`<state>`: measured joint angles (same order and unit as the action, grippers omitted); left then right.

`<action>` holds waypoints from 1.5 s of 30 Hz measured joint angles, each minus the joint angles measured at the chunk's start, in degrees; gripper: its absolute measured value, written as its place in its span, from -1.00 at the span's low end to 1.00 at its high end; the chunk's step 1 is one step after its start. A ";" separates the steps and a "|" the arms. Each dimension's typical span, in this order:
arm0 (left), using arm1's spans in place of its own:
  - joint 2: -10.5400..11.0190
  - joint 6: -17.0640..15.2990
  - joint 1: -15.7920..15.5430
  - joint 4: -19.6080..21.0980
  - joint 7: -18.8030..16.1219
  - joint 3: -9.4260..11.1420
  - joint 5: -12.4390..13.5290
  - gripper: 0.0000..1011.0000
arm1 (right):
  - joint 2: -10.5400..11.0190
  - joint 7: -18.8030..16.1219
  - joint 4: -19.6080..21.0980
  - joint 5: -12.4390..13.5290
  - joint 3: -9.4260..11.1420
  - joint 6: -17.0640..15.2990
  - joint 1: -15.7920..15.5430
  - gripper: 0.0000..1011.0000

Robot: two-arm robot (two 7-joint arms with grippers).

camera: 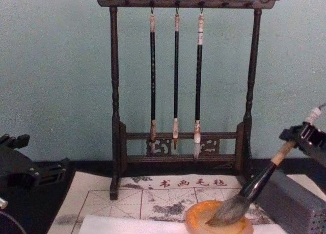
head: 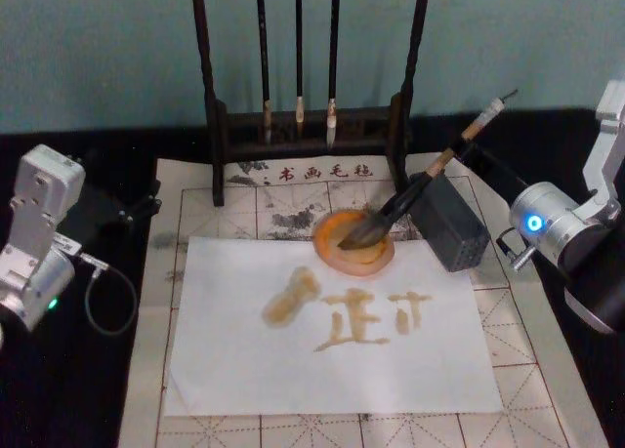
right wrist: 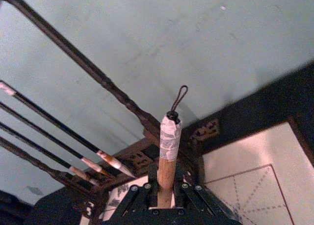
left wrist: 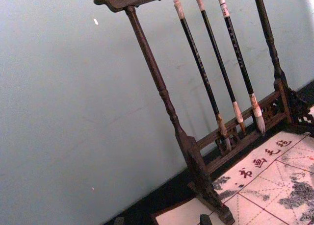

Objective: Pick up the brush from the inkstone, write on the paper, then place the brush back to its original position.

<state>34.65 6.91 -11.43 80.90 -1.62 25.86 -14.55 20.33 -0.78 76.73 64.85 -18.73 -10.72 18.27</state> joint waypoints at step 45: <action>0.00 0.00 0.00 0.00 0.00 0.00 0.00 0.98 | 9.35 -13.25 15.66 -26.21 -3.88 14.64 -6.65 -0.61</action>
<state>34.65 6.91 -11.43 80.90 -1.62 25.86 -14.55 29.69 -14.03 92.39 38.63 -22.61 3.92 11.61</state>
